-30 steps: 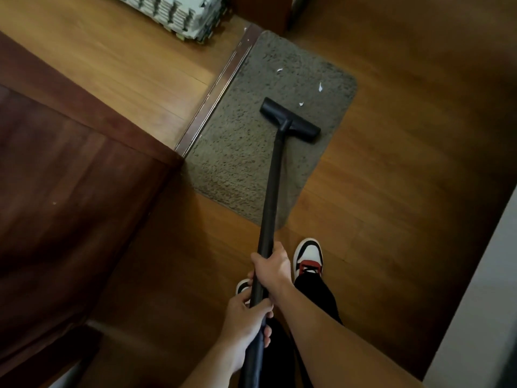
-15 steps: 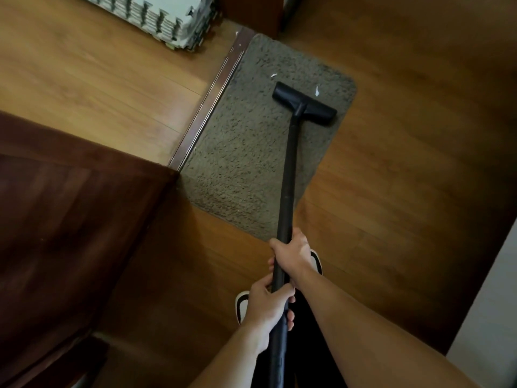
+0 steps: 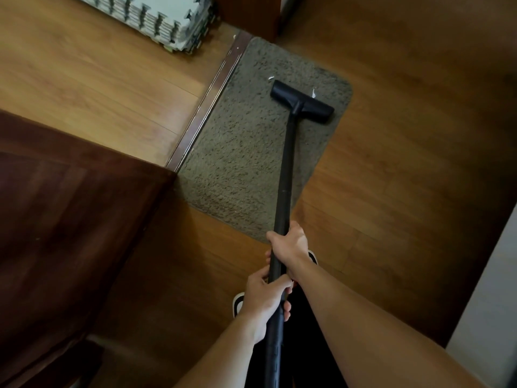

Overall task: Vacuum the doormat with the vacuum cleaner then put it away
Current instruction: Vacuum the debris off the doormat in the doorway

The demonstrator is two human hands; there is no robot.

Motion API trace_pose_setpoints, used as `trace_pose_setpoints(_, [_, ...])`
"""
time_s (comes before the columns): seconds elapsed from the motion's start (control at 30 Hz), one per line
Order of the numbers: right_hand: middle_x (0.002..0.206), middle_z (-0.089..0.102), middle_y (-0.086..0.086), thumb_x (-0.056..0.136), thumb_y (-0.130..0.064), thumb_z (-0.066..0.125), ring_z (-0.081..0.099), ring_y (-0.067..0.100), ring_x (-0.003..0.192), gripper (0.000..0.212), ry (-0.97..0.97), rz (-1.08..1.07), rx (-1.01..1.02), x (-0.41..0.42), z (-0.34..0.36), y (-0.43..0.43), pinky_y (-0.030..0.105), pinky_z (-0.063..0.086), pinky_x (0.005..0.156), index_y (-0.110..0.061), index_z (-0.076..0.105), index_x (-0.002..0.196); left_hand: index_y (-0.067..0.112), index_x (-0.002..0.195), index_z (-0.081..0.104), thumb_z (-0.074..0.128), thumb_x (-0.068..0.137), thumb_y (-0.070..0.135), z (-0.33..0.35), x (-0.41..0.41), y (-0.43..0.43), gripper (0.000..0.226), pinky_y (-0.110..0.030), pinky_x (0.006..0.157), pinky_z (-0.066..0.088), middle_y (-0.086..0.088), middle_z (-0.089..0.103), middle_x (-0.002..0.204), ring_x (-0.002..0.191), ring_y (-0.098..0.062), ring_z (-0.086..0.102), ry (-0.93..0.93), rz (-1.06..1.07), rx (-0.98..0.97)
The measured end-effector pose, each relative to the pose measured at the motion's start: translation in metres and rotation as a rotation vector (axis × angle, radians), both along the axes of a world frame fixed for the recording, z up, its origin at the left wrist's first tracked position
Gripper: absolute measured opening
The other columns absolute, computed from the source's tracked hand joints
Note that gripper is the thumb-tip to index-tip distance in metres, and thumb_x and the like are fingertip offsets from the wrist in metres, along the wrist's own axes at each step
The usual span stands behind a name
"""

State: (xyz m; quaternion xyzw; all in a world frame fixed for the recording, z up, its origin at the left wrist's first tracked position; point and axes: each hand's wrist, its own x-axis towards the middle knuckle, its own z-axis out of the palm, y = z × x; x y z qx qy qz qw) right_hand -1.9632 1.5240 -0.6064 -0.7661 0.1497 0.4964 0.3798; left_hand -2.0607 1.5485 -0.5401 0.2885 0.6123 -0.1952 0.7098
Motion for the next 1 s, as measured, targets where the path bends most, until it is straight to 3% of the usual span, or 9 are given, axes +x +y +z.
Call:
trace_pose_setpoints(0.4, [0.087, 0.068, 0.021, 0.091, -0.015, 0.064, 0.061, 0.016, 0.043, 0.024, 0.045, -0.041, -0.022, -0.077, 0.005, -0.028, 0.026, 0.051, 0.045, -0.016, 0.047, 0.109, 0.001, 0.086, 0.062, 0.066, 0.086, 0.0, 0.008, -0.071, -0.024, 0.004, -0.028, 0.041, 0.039, -0.009, 0.054, 0.061, 0.041, -0.023, 0.044, 0.055, -0.059, 0.01])
trace_pose_setpoints(0.7, [0.076, 0.066, 0.015, 0.092, -0.015, 0.064, 0.063, 0.017, 0.044, 0.028, 0.027, -0.026, -0.015, -0.055, 0.0, -0.029, 0.029, 0.053, 0.045, -0.013, 0.047, 0.114, 0.001, 0.084, 0.063, 0.068, 0.086, 0.002, 0.003, -0.05, -0.025, 0.005, -0.029, 0.042, 0.038, -0.011, 0.054, 0.063, 0.042, -0.024, 0.044, 0.037, -0.054, 0.013])
trace_pose_setpoints(1.0, [0.083, 0.07, 0.016, 0.092, -0.017, 0.064, 0.064, 0.014, 0.043, 0.028, 0.002, 0.031, -0.033, -0.002, -0.003, -0.022, 0.025, 0.05, 0.044, -0.014, 0.048, 0.115, 0.001, 0.09, 0.063, 0.068, 0.086, 0.002, -0.001, 0.001, -0.017, 0.007, -0.029, 0.042, 0.037, -0.009, 0.055, 0.064, 0.042, -0.023, 0.044, 0.042, -0.046, -0.009])
